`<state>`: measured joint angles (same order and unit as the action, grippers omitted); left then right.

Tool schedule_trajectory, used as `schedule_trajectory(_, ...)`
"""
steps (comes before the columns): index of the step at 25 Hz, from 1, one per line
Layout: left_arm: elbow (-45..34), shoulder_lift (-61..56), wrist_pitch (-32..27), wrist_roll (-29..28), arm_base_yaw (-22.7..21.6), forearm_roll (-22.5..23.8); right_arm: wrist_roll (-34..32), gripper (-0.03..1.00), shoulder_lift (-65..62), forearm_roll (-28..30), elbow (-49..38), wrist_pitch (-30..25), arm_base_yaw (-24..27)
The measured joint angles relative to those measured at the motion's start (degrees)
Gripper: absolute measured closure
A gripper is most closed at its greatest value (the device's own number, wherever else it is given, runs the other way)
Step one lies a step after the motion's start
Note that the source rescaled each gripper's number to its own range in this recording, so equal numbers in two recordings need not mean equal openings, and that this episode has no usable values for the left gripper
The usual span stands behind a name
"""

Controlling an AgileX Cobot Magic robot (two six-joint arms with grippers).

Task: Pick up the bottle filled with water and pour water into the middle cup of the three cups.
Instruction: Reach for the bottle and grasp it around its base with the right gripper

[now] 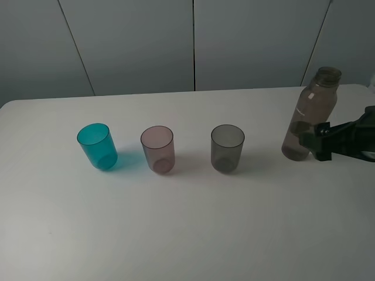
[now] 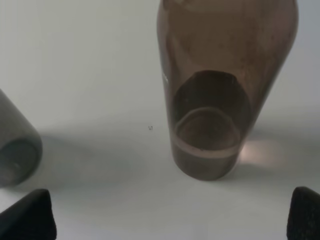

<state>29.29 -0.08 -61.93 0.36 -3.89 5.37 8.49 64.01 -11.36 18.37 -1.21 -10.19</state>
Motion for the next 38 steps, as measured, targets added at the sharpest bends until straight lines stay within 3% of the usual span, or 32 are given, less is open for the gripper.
schedule_trajectory(3, 0.00, 0.00, 0.00, 0.00, 0.00, 0.00, 0.00, -0.03, 3.68, -0.12, -2.34, 6.36, 0.00)
schedule_trajectory(13, 0.00, 0.00, 0.00, 0.00, 0.00, 0.00, -0.34, -0.03, 14.74, -0.12, -4.32, 15.83, 0.00)
schedule_trajectory(26, 0.00, 0.00, 0.00, 0.00, 0.00, 0.00, -9.16, -0.03, 31.42, 0.29, -4.32, 38.39, 0.00)
schedule_trajectory(38, 0.00, 0.00, 0.00, 0.00, 0.00, 0.00, -9.36, -0.03, 36.99, 1.82, -4.32, 52.02, 0.00)
